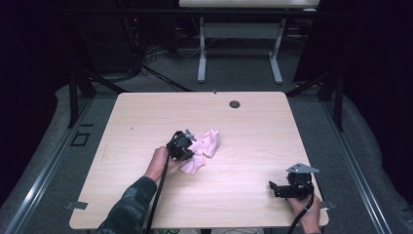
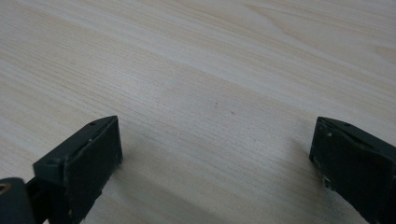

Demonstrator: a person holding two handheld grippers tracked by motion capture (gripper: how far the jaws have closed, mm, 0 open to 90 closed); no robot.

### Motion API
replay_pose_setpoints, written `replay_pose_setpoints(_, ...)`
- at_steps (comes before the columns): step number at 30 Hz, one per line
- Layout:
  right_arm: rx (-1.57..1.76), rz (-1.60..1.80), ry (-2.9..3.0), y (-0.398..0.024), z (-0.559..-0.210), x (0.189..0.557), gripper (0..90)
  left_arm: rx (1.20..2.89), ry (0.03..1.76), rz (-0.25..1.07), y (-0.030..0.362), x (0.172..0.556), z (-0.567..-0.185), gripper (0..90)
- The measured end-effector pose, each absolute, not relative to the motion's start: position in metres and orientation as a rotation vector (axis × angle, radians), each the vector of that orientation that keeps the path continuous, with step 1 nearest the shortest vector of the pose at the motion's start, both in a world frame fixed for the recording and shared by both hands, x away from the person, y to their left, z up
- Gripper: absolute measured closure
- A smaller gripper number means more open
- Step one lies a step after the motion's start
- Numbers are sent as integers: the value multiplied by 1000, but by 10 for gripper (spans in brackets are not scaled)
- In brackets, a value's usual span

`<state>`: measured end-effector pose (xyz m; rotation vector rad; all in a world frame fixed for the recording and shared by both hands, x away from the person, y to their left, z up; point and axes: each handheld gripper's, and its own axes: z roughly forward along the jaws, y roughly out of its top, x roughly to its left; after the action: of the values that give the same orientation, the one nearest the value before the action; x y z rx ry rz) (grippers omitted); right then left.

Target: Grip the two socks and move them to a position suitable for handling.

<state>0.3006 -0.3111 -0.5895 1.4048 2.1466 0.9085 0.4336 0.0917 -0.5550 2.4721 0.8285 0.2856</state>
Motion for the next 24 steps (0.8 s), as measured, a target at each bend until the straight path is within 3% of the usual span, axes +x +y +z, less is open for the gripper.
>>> replay_pose_setpoints(6,1404,909,2146,-311,-590,301,18,2372,903,265,99,422,-539,870)
replay_pose_setpoints(16,1403,909,2147,-311,-589,301,21,2291,933,330,97,361,-496,867)
replay_pose_setpoints(24,1404,909,2146,-311,-589,301,21,2219,942,261,96,306,-482,862)
